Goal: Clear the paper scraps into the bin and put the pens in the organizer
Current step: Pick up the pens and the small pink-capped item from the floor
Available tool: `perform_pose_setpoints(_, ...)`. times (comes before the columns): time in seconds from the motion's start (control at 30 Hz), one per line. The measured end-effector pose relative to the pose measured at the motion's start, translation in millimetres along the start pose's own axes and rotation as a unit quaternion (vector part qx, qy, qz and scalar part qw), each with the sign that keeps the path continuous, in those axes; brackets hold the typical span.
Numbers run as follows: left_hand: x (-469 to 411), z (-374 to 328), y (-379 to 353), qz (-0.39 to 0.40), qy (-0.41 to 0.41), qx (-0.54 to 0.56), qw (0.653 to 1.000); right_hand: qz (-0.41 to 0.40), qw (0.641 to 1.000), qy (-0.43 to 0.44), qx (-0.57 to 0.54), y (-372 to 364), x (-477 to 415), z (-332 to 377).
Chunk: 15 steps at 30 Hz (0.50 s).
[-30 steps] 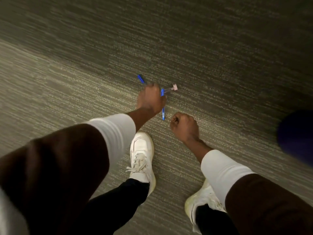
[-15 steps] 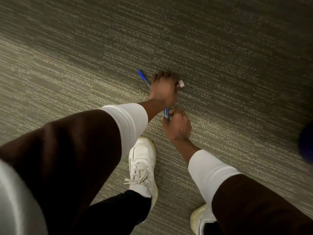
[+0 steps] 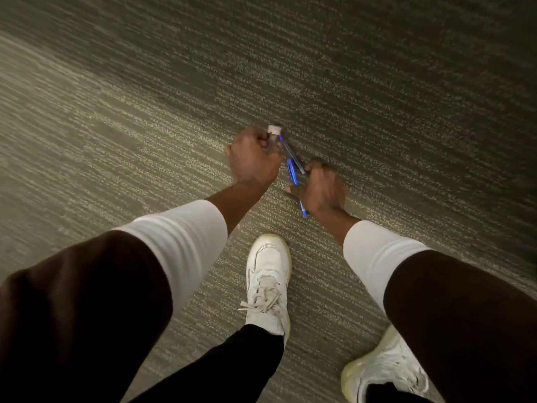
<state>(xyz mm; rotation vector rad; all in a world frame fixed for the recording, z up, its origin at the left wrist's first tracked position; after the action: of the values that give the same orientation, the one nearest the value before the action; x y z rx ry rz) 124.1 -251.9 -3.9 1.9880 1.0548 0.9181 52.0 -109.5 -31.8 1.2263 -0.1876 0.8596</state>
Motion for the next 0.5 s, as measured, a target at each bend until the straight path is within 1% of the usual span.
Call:
perform_pose_setpoints(0.13, 18, 37, 11, -0.014, 0.062, -0.003, 0.998, -0.016, 0.997, 0.034, 0.071, -12, 3, 10)
perform_pose_setpoints(0.23, 34, 52, 14, -0.01, 0.089, 0.004, 0.996, -0.021, 0.995, 0.056, 0.075, -14, 5, 9)
perform_pose_setpoints(0.37, 49, 53, 18, -0.005, 0.095, 0.012, 0.995, -0.019, 0.994, 0.088, 0.058, -3, 4, 11)
perform_pose_setpoints(0.5, 55, 45, 18, 0.007, 0.076, 0.008, 0.997, -0.04, 0.995, 0.072, 0.053, 15, -16, 17)
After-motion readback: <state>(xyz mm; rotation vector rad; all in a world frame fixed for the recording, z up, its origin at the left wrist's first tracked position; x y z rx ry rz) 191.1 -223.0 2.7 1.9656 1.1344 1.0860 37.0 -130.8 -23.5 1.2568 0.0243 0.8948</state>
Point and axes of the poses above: each hand's wrist, its own x-axis away from the middle knuckle, its own y-axis out of the back of the hand, z = x × y, the point moved 2 cm from there along -x, towards the middle knuckle, and after that the axes turned 2 degrees about -y, right-handed, at the moved point
